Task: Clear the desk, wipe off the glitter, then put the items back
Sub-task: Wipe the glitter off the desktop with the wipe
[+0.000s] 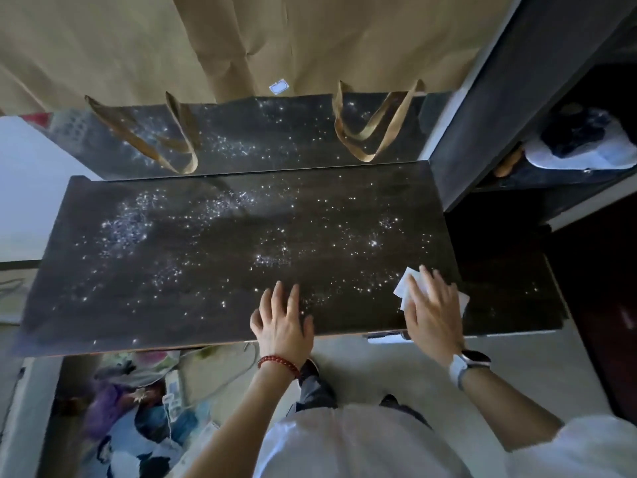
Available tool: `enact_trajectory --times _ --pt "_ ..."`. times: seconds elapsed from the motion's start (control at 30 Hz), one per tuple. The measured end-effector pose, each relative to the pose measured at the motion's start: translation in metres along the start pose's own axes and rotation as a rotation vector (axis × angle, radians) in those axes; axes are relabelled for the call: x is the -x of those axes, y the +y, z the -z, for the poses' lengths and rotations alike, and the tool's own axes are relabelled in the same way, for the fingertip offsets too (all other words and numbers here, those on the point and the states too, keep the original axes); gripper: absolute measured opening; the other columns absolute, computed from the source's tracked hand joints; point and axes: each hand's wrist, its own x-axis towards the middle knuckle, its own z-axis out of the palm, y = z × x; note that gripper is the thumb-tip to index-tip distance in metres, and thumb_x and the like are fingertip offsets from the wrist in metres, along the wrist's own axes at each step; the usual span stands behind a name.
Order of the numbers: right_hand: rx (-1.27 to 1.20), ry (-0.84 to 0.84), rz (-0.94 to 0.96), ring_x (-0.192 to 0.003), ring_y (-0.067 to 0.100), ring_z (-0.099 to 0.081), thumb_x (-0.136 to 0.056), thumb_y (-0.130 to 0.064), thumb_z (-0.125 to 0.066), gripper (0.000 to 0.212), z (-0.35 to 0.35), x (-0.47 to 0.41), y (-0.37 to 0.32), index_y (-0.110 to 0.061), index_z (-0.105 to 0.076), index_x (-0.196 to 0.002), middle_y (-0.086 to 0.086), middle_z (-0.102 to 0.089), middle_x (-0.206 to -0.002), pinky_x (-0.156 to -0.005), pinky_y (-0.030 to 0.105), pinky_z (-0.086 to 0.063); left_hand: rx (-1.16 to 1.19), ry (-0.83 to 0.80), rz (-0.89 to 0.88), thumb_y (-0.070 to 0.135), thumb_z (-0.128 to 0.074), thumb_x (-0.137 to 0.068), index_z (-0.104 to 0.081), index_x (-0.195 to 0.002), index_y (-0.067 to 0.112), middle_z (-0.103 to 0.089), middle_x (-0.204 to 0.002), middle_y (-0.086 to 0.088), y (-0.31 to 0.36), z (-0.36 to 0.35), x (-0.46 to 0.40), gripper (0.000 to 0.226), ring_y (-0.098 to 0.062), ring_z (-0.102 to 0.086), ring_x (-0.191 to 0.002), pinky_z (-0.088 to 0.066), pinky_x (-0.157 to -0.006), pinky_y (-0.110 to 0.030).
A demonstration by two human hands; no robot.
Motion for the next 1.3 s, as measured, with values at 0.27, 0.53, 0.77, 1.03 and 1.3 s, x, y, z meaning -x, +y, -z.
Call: enact_trajectory --times 0.27,0.53,0.77,1.03,1.3 --pt "-0.184 -0.010 -0.303 -0.137 0.037 -0.025 -0.092 -0.042 -0.008 0.065 -0.027 -0.025 -0.044 0.001 -0.023 -0.140 0.024 -0.028 -0.147 -0.113 0.049 -0.014 -0.069 -0.064 -0.014 0.035 -0.032 -0.094 -0.016 -0.141 0.035 -0.007 -0.155 0.005 -0.033 0.000 -0.019 0.050 -0.021 0.001 -0.142 -0.010 -0.111 -0.048" --pt "-0.026 -0.109 0.425 -0.136 0.025 -0.029 -0.097 -0.036 -0.010 0.050 -0.035 -0.013 -0.037 -0.017 -0.030 -0.139 0.006 -0.038 -0.146 -0.108 0.050 -0.024 -0.062 -0.018 -0.031 0.037 -0.025 -0.087 -0.030 -0.138 0.035 -0.022 -0.153 0.001 -0.040 -0.004 -0.020 0.051 -0.026 -0.012 -0.141 -0.014 -0.109 -0.051" --pt "-0.173 -0.022 -0.269 -0.138 0.036 -0.020 -0.091 -0.034 -0.019 0.056 -0.031 -0.037 -0.033 -0.010 -0.026 -0.142 0.018 -0.027 -0.149 -0.110 0.056 -0.015 0.013 0.070 0.035 0.027 -0.036 -0.089 -0.042 -0.132 0.030 -0.031 -0.149 -0.003 -0.029 -0.010 -0.020 0.043 -0.028 -0.017 -0.139 -0.013 -0.109 -0.052" --pt "-0.242 -0.158 0.269 -0.137 0.030 -0.020 -0.091 -0.023 -0.031 0.042 -0.022 -0.016 -0.003 -0.017 -0.046 -0.130 0.017 -0.037 -0.144 -0.111 0.047 -0.023 0.051 0.140 0.103 0.028 -0.036 -0.077 -0.050 -0.123 0.015 -0.031 -0.147 -0.011 0.005 -0.010 -0.030 0.050 -0.032 -0.017 -0.138 -0.009 -0.109 -0.055" --pt "-0.119 -0.058 -0.242 -0.137 0.040 -0.022 -0.090 -0.034 -0.014 0.060 -0.016 -0.077 0.047 -0.003 -0.028 -0.139 0.024 -0.026 -0.148 -0.109 0.052 -0.024 -0.042 -0.011 0.018 0.040 -0.036 -0.090 -0.015 -0.143 0.025 -0.003 -0.156 -0.004 0.042 -0.027 -0.047 0.059 -0.028 0.004 -0.142 -0.001 -0.113 -0.054"
